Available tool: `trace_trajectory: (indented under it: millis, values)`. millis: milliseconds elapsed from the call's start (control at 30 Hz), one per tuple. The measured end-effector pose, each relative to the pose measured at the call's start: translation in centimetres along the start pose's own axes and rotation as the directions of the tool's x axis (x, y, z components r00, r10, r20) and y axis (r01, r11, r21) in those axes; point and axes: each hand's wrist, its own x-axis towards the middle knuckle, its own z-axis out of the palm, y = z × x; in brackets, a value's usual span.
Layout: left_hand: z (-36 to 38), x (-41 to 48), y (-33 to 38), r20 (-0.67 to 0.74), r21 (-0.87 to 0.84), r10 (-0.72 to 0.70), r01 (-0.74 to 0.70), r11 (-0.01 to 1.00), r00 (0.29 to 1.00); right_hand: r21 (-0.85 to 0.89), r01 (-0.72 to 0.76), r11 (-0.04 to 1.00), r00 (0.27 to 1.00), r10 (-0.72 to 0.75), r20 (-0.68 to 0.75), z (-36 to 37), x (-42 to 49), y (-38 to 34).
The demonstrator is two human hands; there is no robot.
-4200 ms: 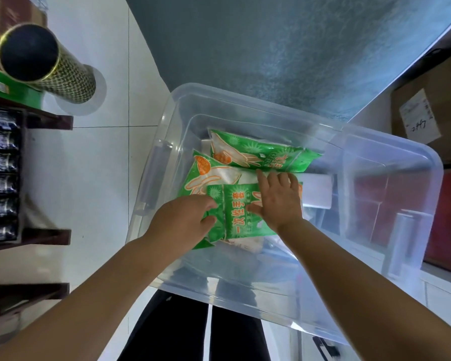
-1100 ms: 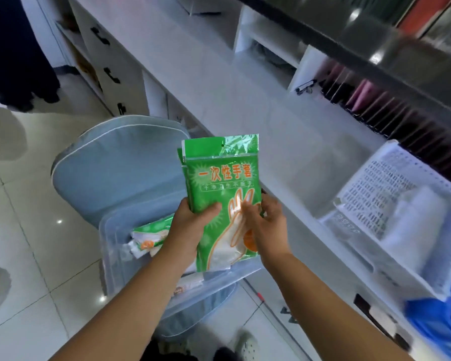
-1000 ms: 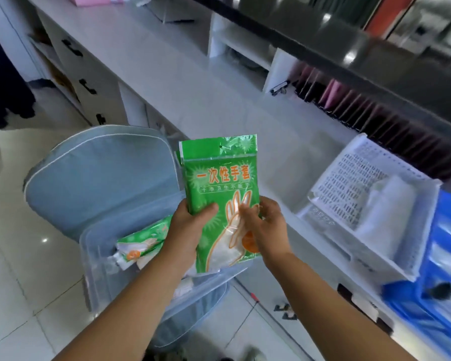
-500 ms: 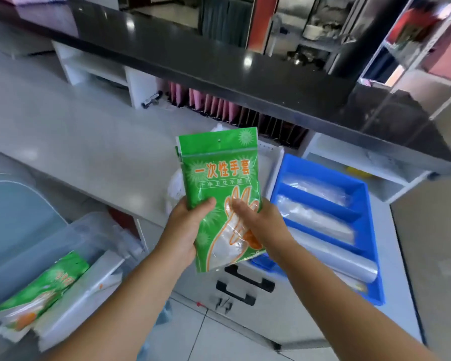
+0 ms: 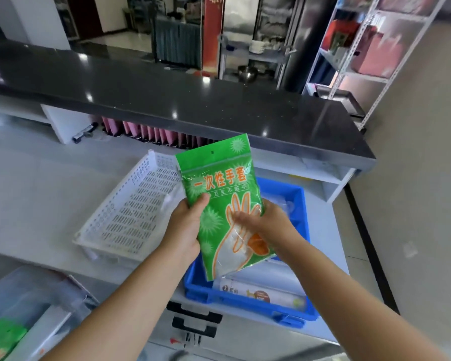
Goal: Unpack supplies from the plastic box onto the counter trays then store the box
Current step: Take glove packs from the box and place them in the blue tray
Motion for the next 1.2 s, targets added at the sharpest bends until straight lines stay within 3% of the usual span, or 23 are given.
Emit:
trace_trajectory:
  millis: [167, 267, 333, 433, 533, 633, 767, 967, 1067, 1133, 1200]
  values:
    - [2.8, 5.2, -0.7, 0.19, 0.193, -0.04, 0.002, 0.981, 0.981, -0.109, 0.089, 0.99, 0.961, -0.114, -0.252, -3.9, 2.7, -1.0]
    - [3.4, 9.3, -1.0, 0.191, 0.442, -0.023, -0.065, 0.895, 0.981, -0.332, 0.063, 0.941, 0.89, -0.203, -0.407, -7.1, 4.4, -2.0]
    - [3.3, 12.2, -1.2, 0.225, 0.683, 0.048, -0.193, 0.705, 0.973, -0.489, 0.005, 0.872, 0.834, -0.273, -0.479, -9.1, 5.2, -2.4]
    - [3.5, 16.0, -2.3, 0.459, 0.859, 0.035, -0.453, 0.238, 0.888, -0.688, -0.127, 0.714, 0.784, -0.353, -0.511, -11.1, 6.2, -2.3]
    - [5.0, 18.6, -4.1, 0.62, 0.747, -0.174, -0.643, -0.169, 0.765, -0.797, -0.248, 0.551, 0.785, -0.368, -0.498, -12.1, 7.1, -1.6]
    - [6.8, 20.1, -5.6, 0.623, 0.582, -0.338, -0.706, -0.404, 0.706, -0.826, -0.315, 0.467, 0.784, -0.363, -0.503, -12.6, 7.8, -0.9]
    - [7.4, 21.3, -7.2, 0.512, 0.583, -0.482, -0.7, -0.412, 0.711, -0.842, -0.339, 0.42, 0.783, -0.37, -0.5, -13.2, 8.5, -0.4]
    - [7.7, 22.0, -8.4, 0.432, 0.69, -0.511, -0.637, -0.344, 0.743, -0.863, -0.317, 0.393, 0.798, -0.381, -0.467, -15.0, 9.8, 0.6]
    - [7.6, 21.9, -8.6, 0.359, 0.798, -0.547, -0.553, -0.239, 0.756, -0.863, -0.273, 0.426, 0.828, -0.353, -0.436, -15.8, 10.6, 0.9]
    - [7.7, 21.4, -8.5, 0.37, 0.827, -0.518, -0.527, -0.194, 0.771, -0.87, -0.224, 0.439, 0.847, -0.353, -0.397, -16.2, 11.0, 0.8]
    - [7.8, 20.8, -7.7, 0.419, 0.799, -0.416, -0.546, -0.253, 0.807, -0.882, -0.18, 0.435, 0.858, -0.37, -0.357, -16.5, 11.5, 0.4]
